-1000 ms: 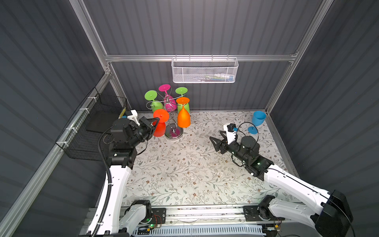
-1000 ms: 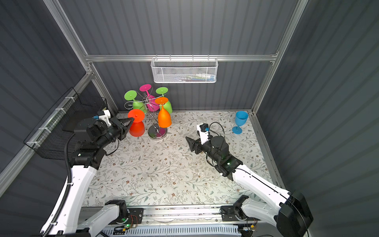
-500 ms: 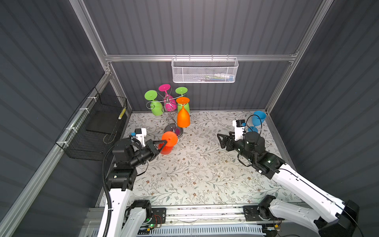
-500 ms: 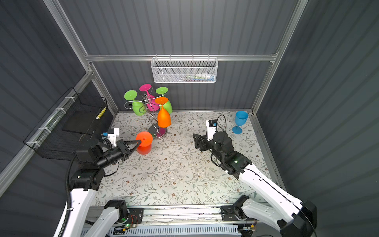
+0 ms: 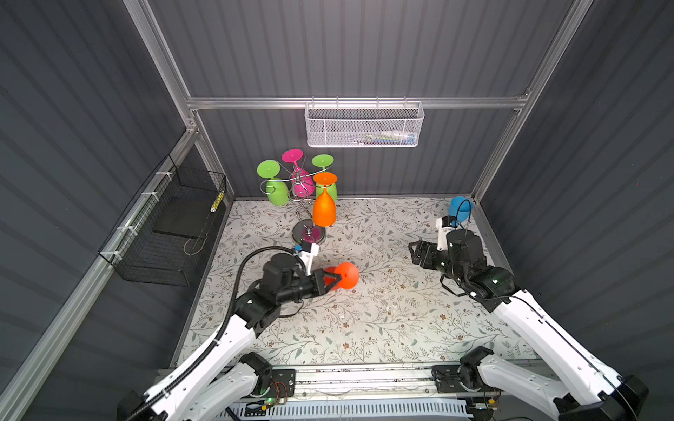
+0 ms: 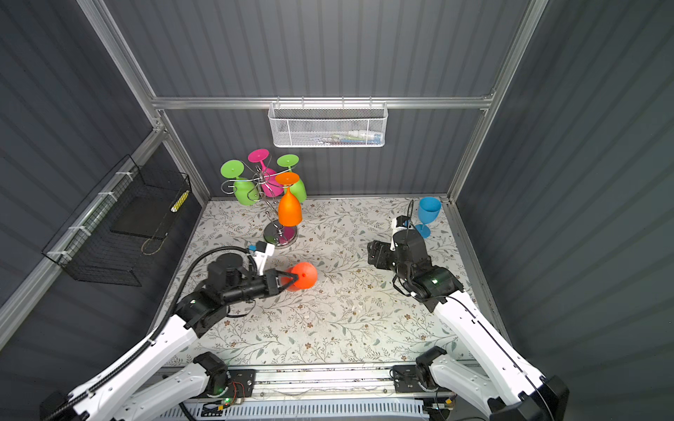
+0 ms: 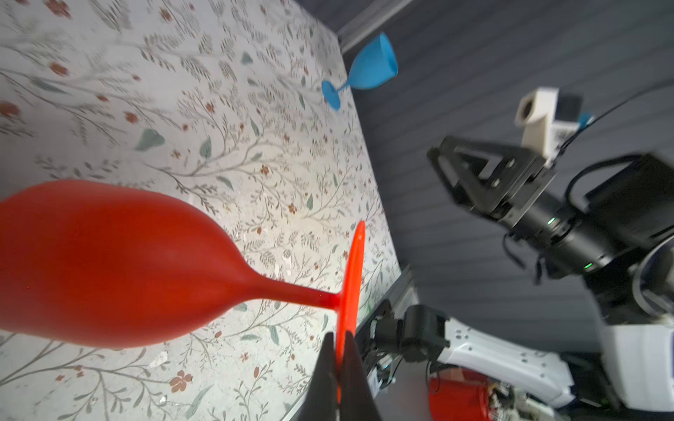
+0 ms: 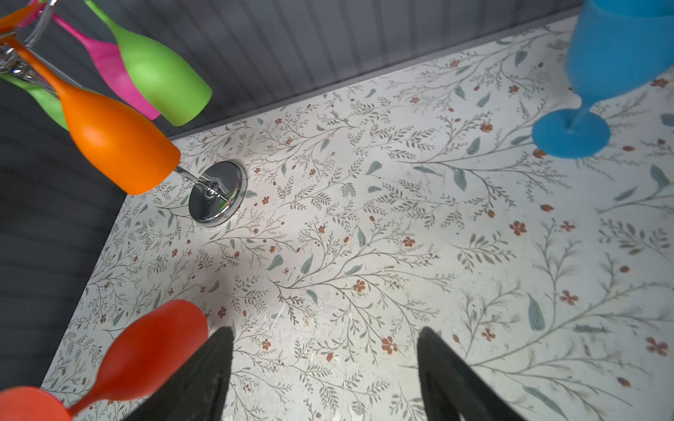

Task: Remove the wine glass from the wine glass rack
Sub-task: 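Lift the red glass off the rack hook with the left gripper, then carry the red glass toward the right gripper while the right gripper approaches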

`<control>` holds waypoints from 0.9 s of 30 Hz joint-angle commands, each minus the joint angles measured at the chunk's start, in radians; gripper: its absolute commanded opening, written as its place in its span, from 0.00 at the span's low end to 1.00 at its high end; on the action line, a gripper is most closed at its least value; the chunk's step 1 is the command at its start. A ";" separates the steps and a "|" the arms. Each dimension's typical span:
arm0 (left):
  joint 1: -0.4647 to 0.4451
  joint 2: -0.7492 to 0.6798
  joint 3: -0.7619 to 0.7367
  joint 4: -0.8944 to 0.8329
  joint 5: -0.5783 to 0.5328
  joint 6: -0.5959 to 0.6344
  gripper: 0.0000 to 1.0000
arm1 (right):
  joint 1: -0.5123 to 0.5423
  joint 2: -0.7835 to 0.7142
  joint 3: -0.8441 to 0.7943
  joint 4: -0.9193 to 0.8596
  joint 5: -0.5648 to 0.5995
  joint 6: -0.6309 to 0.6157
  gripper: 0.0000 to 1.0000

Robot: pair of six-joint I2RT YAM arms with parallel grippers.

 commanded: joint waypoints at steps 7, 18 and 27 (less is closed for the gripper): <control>-0.375 0.286 0.201 0.077 -0.431 0.304 0.00 | -0.051 -0.073 0.002 -0.175 -0.084 0.053 0.78; -0.568 0.444 0.244 0.194 -0.772 0.584 0.00 | -0.053 -0.156 -0.047 -0.364 -0.087 0.235 0.77; -0.569 0.626 0.319 0.328 -0.824 0.799 0.00 | -0.119 -0.132 -0.031 -0.431 -0.052 0.274 0.76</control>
